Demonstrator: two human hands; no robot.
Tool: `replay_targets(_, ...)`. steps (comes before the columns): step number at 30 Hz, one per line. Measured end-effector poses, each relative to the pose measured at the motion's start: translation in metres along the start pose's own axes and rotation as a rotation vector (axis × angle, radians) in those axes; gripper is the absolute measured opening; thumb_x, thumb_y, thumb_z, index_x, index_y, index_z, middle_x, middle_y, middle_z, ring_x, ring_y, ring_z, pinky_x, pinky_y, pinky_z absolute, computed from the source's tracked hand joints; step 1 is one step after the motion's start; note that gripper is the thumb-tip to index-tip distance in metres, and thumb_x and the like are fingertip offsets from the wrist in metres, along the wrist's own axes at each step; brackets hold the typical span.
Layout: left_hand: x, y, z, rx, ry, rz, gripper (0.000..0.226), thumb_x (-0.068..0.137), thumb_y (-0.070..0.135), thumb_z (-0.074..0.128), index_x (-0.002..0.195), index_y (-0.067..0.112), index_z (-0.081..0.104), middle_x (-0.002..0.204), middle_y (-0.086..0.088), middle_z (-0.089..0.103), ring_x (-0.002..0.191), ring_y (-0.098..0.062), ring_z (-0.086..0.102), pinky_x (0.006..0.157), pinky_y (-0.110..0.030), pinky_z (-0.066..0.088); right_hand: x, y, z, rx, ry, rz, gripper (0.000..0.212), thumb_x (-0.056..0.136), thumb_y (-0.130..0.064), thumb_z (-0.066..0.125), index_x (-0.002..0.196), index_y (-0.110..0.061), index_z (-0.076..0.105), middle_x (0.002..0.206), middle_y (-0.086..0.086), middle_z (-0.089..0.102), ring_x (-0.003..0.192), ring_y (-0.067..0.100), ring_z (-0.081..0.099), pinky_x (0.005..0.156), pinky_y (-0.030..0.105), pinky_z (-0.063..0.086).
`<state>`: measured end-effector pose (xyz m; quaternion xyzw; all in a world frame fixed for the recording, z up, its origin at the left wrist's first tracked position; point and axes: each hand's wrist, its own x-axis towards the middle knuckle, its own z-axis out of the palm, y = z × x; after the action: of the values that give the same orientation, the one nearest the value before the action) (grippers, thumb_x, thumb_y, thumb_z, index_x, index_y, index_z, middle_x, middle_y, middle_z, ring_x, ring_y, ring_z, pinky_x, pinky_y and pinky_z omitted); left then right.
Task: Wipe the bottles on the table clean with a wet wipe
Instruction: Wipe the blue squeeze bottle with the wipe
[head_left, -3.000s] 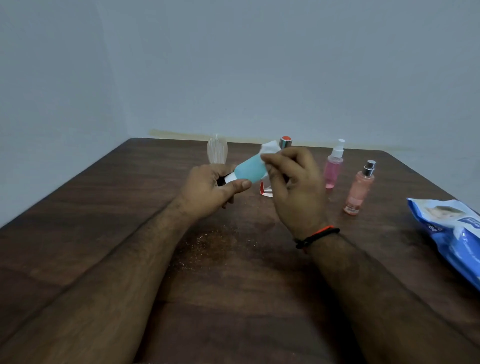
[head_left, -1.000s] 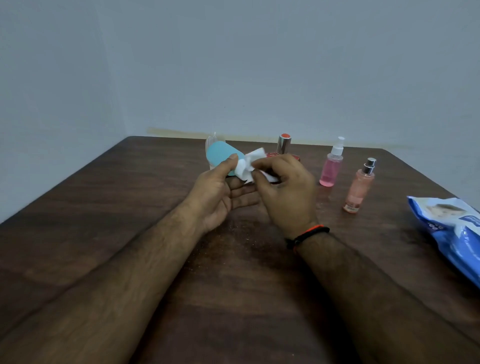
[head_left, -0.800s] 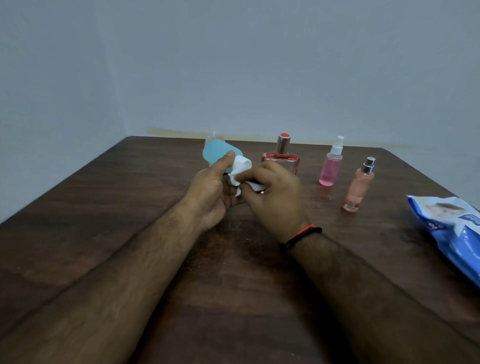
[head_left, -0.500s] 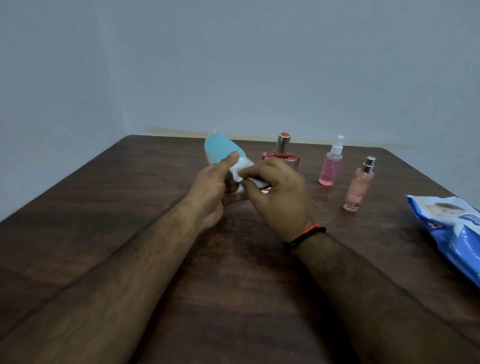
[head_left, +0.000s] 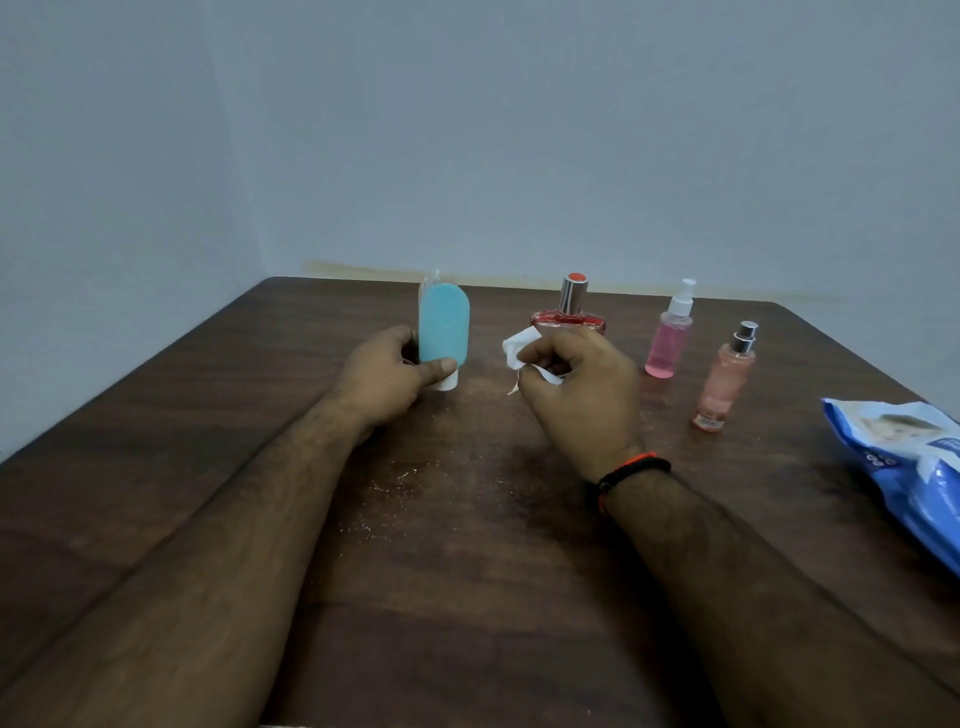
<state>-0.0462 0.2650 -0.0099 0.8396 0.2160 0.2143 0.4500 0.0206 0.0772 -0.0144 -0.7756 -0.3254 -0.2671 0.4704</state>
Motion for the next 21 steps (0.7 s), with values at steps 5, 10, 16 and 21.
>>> replay_targets(5, 0.005, -0.008, -0.015, 0.043, 0.031, -0.009, 0.031, 0.085, 0.029, 0.076, 0.111, 0.019, 0.061, 0.102, 0.003, 0.065, 0.09, -0.01, 0.06, 0.078, -0.031, 0.051, 0.0, 0.001, -0.001, 0.02, -0.011, -0.002, 0.011, 0.073, -0.003, 0.071, 0.079, -0.012, 0.074, 0.085, -0.004, 0.067, 0.075, 0.008, 0.058, 0.068, 0.001, 0.04)
replay_targets(10, 0.006, -0.013, -0.016, 0.056, -0.044, -0.018, 0.041, 0.083, 0.03, 0.078, 0.119, 0.018, 0.062, 0.104, 0.004, 0.065, 0.095, -0.01, 0.061, 0.079, -0.028, 0.051, 0.0, 0.0, -0.001, 0.025, -0.023, -0.01, 0.012, 0.073, -0.002, 0.072, 0.078, -0.012, 0.074, 0.083, -0.002, 0.068, 0.074, 0.009, 0.058, 0.067, 0.003, 0.041)
replay_targets(16, 0.004, -0.012, -0.011, 0.088, -0.124, 0.009, 0.049, 0.079, 0.033, 0.081, 0.122, 0.017, 0.064, 0.107, 0.004, 0.068, 0.097, -0.011, 0.064, 0.088, -0.034, 0.054, -0.001, 0.0, -0.001, 0.016, -0.035, -0.012, 0.013, 0.073, -0.002, 0.073, 0.08, -0.013, 0.074, 0.083, -0.002, 0.067, 0.073, 0.007, 0.057, 0.067, 0.002, 0.04)
replay_targets(21, 0.004, -0.013, -0.013, 0.085, -0.141, 0.004, 0.055, 0.076, 0.033, 0.083, 0.126, 0.018, 0.063, 0.112, 0.005, 0.067, 0.101, -0.009, 0.062, 0.085, -0.026, 0.05, -0.001, 0.001, -0.001, 0.004, -0.051, -0.016, 0.013, 0.073, -0.003, 0.073, 0.08, -0.014, 0.074, 0.083, -0.001, 0.067, 0.072, 0.008, 0.057, 0.066, 0.003, 0.04)
